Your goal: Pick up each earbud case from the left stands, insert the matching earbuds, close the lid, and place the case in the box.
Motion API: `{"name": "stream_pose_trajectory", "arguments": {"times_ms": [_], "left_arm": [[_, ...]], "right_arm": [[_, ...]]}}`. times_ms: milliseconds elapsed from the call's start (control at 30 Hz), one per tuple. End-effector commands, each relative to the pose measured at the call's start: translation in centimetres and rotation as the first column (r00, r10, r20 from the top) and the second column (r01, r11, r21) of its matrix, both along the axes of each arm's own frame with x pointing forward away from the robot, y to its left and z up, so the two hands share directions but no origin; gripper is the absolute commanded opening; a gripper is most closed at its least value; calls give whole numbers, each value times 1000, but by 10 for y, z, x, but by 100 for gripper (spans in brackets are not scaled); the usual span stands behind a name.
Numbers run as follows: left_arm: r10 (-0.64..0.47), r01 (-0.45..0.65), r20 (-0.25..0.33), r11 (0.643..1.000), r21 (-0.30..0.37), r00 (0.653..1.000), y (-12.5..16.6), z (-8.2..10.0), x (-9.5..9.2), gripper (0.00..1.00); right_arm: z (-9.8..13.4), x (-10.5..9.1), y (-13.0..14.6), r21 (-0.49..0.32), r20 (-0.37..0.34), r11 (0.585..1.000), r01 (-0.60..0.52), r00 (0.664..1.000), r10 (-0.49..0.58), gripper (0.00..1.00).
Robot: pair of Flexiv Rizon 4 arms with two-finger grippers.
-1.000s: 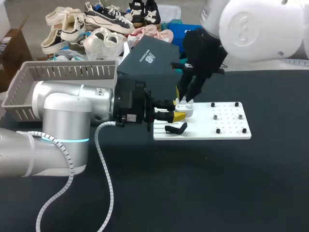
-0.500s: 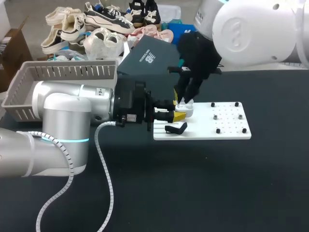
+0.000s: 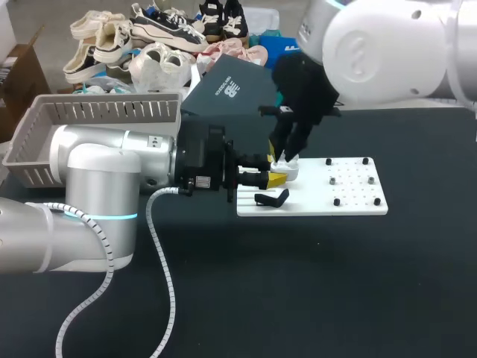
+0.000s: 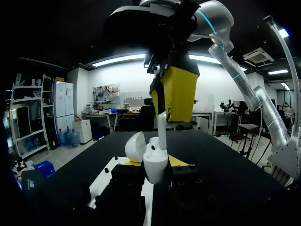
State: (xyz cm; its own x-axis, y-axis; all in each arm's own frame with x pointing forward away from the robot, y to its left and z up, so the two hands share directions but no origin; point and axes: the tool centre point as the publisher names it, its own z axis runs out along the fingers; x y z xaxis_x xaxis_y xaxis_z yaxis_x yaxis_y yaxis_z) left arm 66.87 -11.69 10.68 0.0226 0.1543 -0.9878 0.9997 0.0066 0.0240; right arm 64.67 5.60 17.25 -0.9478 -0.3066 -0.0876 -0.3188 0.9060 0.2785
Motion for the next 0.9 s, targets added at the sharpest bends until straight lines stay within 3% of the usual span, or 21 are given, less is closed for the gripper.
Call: {"name": "stream_pose_trajectory", "arguments": {"times_ms": [33, 900], "left_arm": [[6, -6, 2, 1000, -1, 1000, 0, 0, -2, 0], [6, -6, 2, 1000, -1, 1000, 0, 0, -2, 0]], "right_arm": [[0, 4, 2, -5, -8, 1000, -4, 1000, 3, 0], [-7, 10, 0, -16, -17, 1000, 21, 1000, -21, 0]]}}
